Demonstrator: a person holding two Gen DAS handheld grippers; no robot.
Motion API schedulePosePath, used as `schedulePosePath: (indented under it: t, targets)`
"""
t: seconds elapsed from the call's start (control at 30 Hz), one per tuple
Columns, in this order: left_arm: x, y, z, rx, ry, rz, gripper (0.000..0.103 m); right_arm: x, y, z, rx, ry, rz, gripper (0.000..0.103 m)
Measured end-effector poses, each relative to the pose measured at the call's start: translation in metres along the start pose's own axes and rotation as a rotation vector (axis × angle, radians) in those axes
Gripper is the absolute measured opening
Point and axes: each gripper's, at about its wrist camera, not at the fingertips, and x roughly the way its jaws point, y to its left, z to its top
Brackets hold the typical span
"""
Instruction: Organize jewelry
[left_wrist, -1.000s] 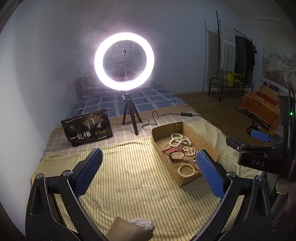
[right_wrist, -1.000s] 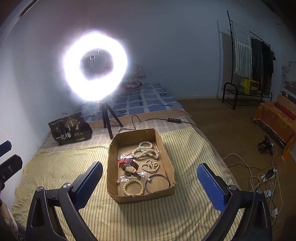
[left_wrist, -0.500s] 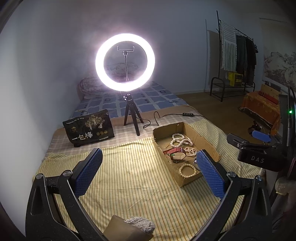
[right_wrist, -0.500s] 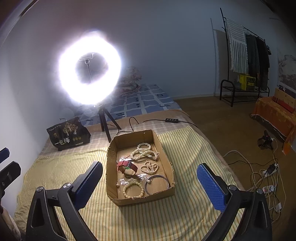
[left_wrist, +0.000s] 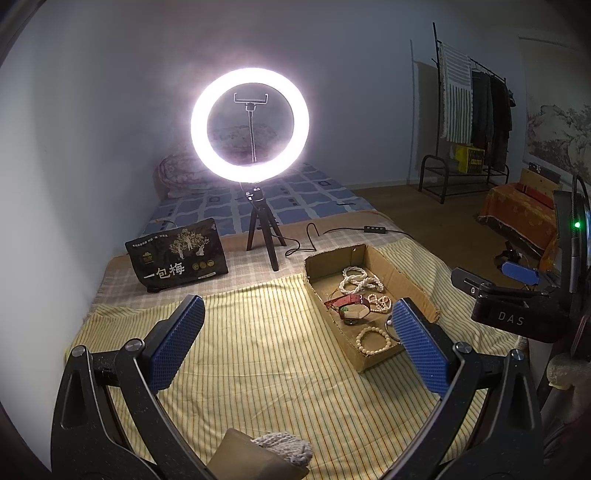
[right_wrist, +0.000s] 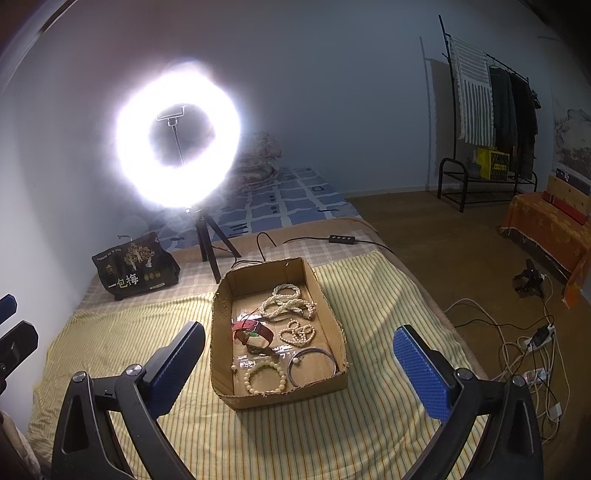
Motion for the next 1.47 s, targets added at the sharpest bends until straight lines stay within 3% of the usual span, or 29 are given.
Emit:
schedulePosePath:
  t: [1.23, 1.47]
  targets:
    - [-0.0049, -0.0021, 0.0001, -0.006, 0.001, 0.013, 0.103, 0.0035, 0.0066, -0.0035, -0.002, 0.023, 0.022, 0.103]
    - [-0.0086, -0.0044, -0.0007, -0.003, -0.031, 0.038, 0.103, 0.0031, 0.0071, -0.004, -0.001, 0.025, 0.025, 0.103]
